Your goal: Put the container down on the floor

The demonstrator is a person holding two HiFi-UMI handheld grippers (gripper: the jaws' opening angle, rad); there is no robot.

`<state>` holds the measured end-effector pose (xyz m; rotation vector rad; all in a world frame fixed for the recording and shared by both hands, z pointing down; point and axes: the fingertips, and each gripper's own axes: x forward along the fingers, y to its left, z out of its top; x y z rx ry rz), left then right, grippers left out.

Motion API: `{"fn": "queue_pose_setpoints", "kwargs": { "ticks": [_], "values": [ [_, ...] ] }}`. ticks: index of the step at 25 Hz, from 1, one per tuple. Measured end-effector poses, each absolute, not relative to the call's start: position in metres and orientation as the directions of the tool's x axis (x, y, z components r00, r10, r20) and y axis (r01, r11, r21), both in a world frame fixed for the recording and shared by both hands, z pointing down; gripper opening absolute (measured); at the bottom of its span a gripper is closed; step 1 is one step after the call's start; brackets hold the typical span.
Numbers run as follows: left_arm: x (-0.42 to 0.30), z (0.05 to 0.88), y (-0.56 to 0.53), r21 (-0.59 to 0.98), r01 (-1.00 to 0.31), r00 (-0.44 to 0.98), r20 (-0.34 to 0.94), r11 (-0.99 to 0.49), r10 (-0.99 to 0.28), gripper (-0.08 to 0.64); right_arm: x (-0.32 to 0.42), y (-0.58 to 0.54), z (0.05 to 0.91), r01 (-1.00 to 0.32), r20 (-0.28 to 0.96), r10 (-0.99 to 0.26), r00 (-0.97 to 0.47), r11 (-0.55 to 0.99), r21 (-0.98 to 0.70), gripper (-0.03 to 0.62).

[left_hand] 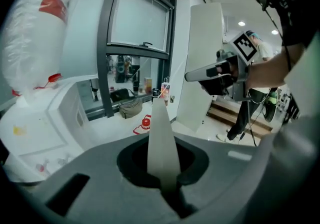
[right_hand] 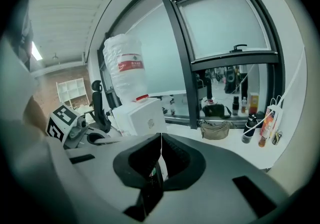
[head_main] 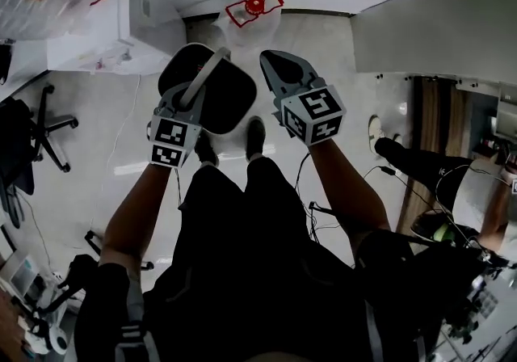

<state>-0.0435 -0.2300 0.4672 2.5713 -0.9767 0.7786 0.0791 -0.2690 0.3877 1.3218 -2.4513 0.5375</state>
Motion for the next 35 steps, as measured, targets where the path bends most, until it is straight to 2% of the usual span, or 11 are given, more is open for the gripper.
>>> {"fn": "queue_pose_setpoints", "kwargs": {
  "ticks": [19,35],
  "values": [
    [-0.012,0.621,-0.243,0.049,-0.566,0.662,0.622,-0.823,-0.418,0.011,0.09,-0.29,0.532,-0.833,0.534,-0.653,-0.537,0.511,-0.214,0.009],
    [0.004,0.764,-0.243,0.101,-0.563,0.646,0.673,-0.82,-0.36,0.011,0.088,-0.286,0.639,-0.824,0.583,-0.604,-0.543,0.516,-0.233,0.009]
  ]
}}
